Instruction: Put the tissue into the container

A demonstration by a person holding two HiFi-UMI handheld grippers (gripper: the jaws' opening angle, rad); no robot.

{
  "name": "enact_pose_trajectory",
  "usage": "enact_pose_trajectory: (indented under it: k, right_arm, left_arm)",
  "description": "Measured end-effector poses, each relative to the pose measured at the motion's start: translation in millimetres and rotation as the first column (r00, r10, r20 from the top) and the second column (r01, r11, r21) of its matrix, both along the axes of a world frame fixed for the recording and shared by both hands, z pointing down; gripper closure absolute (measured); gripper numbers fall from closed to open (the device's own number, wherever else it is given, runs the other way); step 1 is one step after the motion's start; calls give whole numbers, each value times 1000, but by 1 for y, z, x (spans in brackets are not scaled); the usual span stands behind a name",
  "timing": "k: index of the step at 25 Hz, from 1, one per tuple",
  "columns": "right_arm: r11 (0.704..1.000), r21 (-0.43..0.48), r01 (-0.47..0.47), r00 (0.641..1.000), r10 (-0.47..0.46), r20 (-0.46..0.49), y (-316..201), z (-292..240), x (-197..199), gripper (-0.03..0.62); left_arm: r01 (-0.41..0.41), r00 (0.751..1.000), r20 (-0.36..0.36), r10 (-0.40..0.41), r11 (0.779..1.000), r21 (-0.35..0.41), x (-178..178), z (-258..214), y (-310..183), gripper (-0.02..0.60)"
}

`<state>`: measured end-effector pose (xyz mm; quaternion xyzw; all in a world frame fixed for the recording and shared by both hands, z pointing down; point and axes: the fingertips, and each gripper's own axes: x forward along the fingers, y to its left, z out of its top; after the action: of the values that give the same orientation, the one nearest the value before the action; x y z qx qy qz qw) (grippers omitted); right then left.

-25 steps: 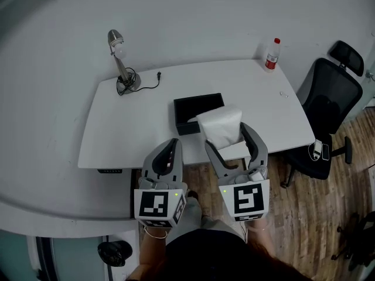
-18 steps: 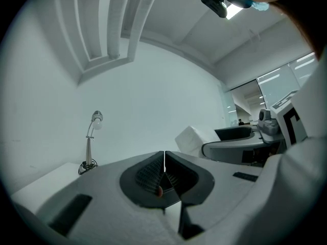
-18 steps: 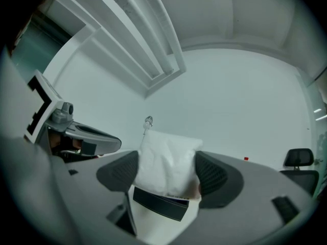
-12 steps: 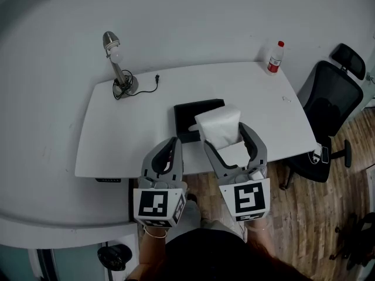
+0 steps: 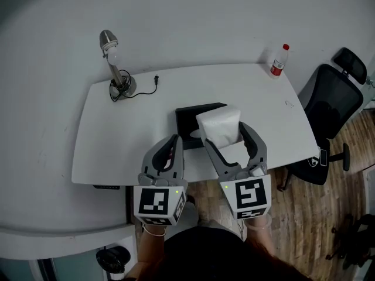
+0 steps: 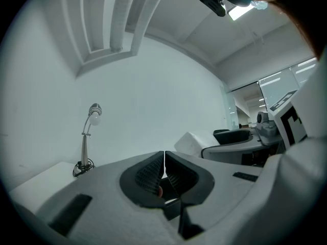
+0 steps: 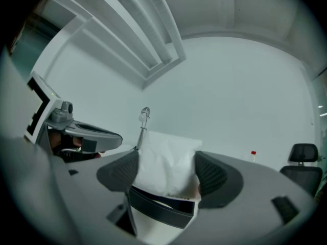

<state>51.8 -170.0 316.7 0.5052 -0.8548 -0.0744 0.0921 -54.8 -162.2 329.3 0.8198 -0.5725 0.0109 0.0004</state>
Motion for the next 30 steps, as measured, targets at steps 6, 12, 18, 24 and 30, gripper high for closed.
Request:
enact_pose_trajectory:
  k: [6,12,18,24,30]
  right_arm:
    - [999,-27,-18,1000,18,-7,-22,8,-7,229]
    - [997,-67,-39,999,37,-30,-41,18,-14,230]
    - [990,-124,-61,997,54,-57,-57,34,-22,230]
    - [982,-173,-81,994,67,-82,-73,49,-28,232]
    - [971,-220,-97,991,75,-110,-86,64,-35,233]
  left_arm:
    - [-13,1000,-10,13,1000,-8,-9,2,-22,554]
    - [-33,999,-21,33,999,-14,-16,5,-41,554]
    - [-54,998,-40,53,998,-21,-24,8,-60,554]
    - [-72,996,-56,70,996,-43,-30,17,-79,554]
    - [-86,994,-66,82,994,-66,-36,27,-96,554]
